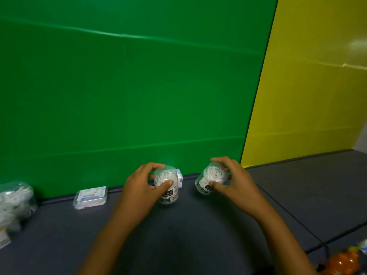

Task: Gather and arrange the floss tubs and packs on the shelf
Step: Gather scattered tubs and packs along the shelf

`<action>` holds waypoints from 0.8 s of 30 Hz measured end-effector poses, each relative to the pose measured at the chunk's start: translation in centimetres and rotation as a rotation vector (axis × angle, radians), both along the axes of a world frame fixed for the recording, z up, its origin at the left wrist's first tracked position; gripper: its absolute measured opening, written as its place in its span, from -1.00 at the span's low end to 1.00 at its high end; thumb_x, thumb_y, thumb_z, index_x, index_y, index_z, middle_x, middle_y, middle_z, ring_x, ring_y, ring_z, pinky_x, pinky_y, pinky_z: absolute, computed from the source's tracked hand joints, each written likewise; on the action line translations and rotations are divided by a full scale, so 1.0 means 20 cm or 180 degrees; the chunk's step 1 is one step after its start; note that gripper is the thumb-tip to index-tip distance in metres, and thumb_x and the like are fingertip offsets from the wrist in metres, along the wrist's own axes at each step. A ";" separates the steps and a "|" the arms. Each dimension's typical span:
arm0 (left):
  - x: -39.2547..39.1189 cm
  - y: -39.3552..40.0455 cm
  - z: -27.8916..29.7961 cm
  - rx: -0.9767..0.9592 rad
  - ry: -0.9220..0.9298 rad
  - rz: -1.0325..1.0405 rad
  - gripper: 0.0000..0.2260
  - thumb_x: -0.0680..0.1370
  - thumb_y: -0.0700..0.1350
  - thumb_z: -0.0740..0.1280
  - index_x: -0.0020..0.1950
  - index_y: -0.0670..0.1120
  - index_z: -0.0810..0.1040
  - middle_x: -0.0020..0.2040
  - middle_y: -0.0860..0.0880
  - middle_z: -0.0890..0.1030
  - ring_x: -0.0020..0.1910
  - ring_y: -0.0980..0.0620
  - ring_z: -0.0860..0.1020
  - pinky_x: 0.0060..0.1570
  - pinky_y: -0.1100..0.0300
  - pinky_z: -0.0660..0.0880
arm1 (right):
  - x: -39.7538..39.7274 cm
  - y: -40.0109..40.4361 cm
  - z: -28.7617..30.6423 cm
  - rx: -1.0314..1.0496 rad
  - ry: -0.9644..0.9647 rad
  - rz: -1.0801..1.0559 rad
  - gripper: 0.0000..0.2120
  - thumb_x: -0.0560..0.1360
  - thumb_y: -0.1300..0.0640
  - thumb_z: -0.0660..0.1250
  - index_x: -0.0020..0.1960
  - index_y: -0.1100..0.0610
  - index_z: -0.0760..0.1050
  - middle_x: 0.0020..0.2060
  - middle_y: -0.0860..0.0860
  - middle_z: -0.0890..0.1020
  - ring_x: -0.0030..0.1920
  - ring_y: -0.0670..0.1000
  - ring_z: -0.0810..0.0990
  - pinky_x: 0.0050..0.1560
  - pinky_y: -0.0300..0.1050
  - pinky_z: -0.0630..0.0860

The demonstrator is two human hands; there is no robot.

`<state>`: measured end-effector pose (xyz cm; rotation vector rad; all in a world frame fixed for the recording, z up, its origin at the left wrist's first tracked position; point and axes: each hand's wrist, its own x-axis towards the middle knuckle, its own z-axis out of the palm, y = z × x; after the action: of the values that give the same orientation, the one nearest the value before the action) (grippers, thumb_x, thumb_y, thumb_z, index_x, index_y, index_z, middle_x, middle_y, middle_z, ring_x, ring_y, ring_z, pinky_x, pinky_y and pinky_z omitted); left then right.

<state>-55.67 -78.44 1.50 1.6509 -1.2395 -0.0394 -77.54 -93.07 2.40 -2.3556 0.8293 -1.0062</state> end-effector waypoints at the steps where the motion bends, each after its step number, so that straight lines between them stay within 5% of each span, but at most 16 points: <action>1: -0.04 -0.04 0.00 0.0013 -0.0033 0.0032 -0.70 0.39 -0.05 0.51 0.09 0.09 0.55 0.08 0.13 0.57 -0.01 0.19 0.55 -0.10 0.23 0.58 | -0.03 -0.06 0.00 0.0018 -0.0023 0.0019 -0.45 0.37 0.12 0.54 0.28 -0.11 0.42 0.15 -0.08 0.52 0.13 -0.09 0.51 0.16 -0.08 0.52; 8: -0.27 -0.35 0.02 0.0207 -0.0278 0.0198 -0.68 0.40 0.01 0.50 0.11 0.12 0.52 0.10 0.15 0.56 0.01 0.21 0.53 -0.07 0.38 0.44 | -0.20 -0.45 -0.02 0.0101 -0.0152 0.0131 -0.43 0.35 0.16 0.57 0.29 0.01 0.43 0.18 -0.06 0.54 0.16 -0.09 0.52 0.12 -0.26 0.47; 15: -0.37 -0.59 -0.03 0.0492 -0.0355 0.0379 -0.62 0.41 0.04 0.48 0.19 0.06 0.52 0.14 0.11 0.56 0.03 0.12 0.54 0.09 0.14 0.50 | -0.23 -0.72 -0.09 0.0213 -0.0227 0.0306 -0.43 0.37 0.20 0.55 0.31 -0.03 0.45 0.15 -0.02 0.52 0.10 -0.06 0.55 0.12 -0.10 0.59; 21: -0.42 -0.83 -0.07 0.0547 -0.0310 0.0522 -0.61 0.42 0.03 0.48 0.20 0.03 0.50 0.16 0.05 0.56 0.09 0.05 0.53 0.12 0.07 0.50 | -0.23 -0.91 -0.15 0.0300 -0.0354 0.0326 -0.47 0.37 0.23 0.55 0.28 0.03 0.47 0.14 -0.06 0.54 0.07 -0.11 0.52 0.01 -0.43 0.45; 24: -0.46 -0.94 -0.11 0.0525 -0.0197 0.0616 -0.61 0.43 0.01 0.47 0.21 0.00 0.50 0.16 0.04 0.56 0.11 0.05 0.53 0.11 0.12 0.48 | -0.20 -0.98 -0.21 0.0461 -0.0584 0.0232 -0.49 0.36 0.23 0.54 0.24 0.01 0.46 0.16 -0.06 0.55 0.08 -0.07 0.55 0.01 -0.32 0.52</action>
<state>-64.83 -97.18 -0.79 1.9218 -1.1418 0.0300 -81.47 -112.71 -1.82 -2.1204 0.7164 -1.0755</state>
